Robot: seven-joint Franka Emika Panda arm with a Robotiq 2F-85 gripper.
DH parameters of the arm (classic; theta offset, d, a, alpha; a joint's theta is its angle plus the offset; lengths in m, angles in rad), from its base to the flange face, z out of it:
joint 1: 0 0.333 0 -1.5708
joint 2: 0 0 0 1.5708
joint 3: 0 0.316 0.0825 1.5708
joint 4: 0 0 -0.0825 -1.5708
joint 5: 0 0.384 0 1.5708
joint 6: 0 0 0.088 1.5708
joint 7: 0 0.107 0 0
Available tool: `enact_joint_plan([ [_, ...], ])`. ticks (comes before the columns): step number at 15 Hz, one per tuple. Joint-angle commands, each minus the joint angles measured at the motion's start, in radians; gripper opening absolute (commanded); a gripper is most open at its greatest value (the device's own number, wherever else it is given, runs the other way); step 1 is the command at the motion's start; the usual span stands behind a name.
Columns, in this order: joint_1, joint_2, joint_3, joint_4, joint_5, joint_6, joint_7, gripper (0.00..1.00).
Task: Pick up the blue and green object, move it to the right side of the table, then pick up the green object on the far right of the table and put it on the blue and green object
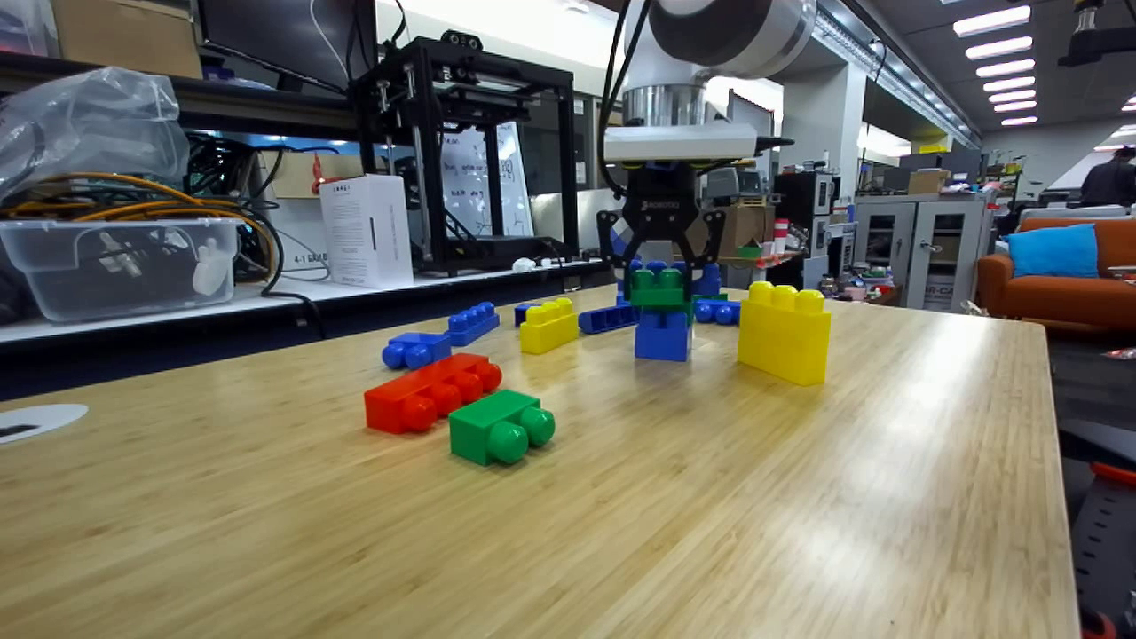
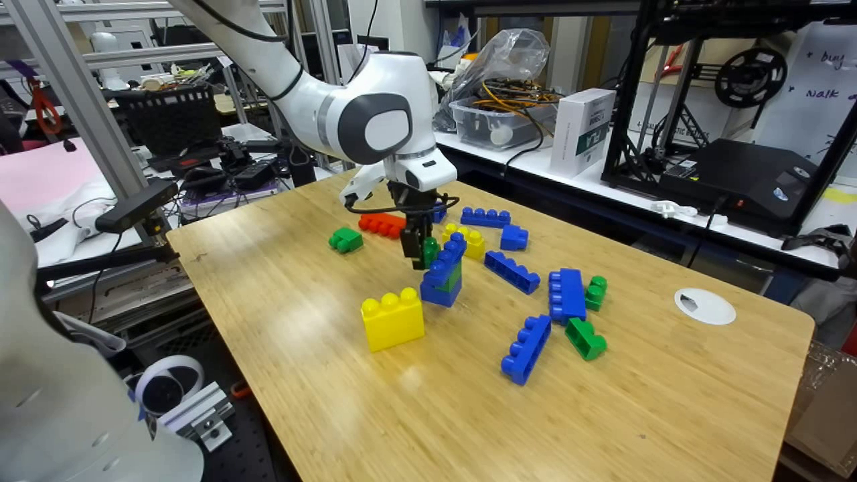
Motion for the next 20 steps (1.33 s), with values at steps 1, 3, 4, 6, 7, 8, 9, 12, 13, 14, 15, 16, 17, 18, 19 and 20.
enact_joint_plan([
  [1,0.004,-0.004,-0.011,-0.018,-0.015,0.041,0.064,0.44],
  [3,0.004,-0.005,-0.013,-0.021,-0.016,0.044,0.091,0.44],
  [4,0.004,-0.007,-0.014,-0.023,-0.018,0.045,0.106,0.44],
  [6,0.004,-0.009,-0.016,-0.027,-0.025,0.045,0.131,0.44],
  [7,0.004,-0.01,-0.017,-0.027,-0.03,0.044,0.142,0.44],
  [8,0.005,-0.01,-0.017,-0.028,-0.035,0.044,0.153,0.44],
  [9,0.004,-0.01,-0.017,-0.029,-0.037,0.043,0.161,0.44],
  [12,0.002,-0.004,-0.018,-0.026,-0.037,0.044,0.173,0.44],
  [13,0.001,0.001,-0.019,-0.024,-0.036,0.044,0.175,0.44],
  [14,0.0,0.004,-0.019,-0.023,-0.032,0.044,0.172,0.44],
  [15,0.0,0.006,-0.02,-0.023,-0.03,0.044,0.171,0.44],
  [16,0.0,0.008,-0.021,-0.024,-0.03,0.046,0.172,0.44],
  [17,0.0,0.009,-0.022,-0.025,-0.028,0.048,0.171,0.44],
  [18,0.0,0.01,-0.023,-0.025,-0.028,0.049,0.171,0.44],
  [19,0.0,0.013,-0.024,-0.026,-0.028,0.05,0.171,0.44],
  [20,0.0,0.016,-0.025,-0.025,-0.028,0.052,0.171,0.44],
])
